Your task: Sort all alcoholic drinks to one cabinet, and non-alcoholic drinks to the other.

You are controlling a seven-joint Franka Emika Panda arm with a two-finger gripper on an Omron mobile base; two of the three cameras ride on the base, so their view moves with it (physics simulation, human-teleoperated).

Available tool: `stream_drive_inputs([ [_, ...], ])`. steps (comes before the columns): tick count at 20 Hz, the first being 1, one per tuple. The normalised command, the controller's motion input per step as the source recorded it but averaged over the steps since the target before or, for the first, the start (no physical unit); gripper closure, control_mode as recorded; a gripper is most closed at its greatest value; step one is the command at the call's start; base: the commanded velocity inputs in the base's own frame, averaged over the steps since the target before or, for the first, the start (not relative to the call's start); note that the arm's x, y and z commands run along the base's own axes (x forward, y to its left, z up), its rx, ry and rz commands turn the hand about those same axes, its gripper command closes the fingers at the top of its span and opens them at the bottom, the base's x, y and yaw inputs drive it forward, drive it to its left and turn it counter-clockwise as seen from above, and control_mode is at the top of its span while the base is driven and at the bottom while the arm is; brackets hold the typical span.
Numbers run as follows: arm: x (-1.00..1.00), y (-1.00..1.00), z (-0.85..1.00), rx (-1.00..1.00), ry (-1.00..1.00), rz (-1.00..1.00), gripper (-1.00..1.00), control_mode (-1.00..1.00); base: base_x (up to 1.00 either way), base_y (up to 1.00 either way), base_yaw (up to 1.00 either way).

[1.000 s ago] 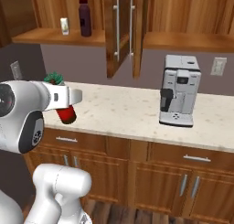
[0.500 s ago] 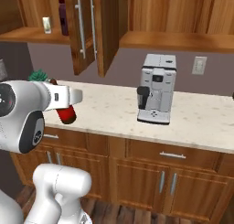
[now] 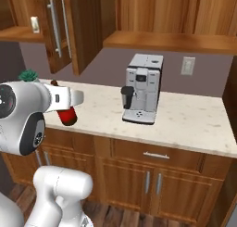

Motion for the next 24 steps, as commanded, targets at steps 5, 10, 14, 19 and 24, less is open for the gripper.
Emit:
stream_drive_inputs([
  [5, 0.0, 0.0, 0.0, 0.0, 0.0, 0.0, 1.0, 1.0, 0.18, -0.47, 0.02],
  [10, 0.0, 0.0, 0.0, 0.0, 0.0, 0.0, 1.0, 1.0, 0.41, -0.39, 0.0],
  [14, 0.0, 0.0, 0.0, 0.0, 0.0, 0.0, 1.0, 1.0, 0.45, -0.35, 0.0],
  [19, 0.0, 0.0, 0.0, 0.0, 0.0, 0.0, 1.0, 1.0, 0.39, -0.35, 0.0],
  [24, 0.0, 0.0, 0.0, 0.0, 0.0, 0.0, 1.0, 1.0, 0.29, -0.39, 0.0],
])
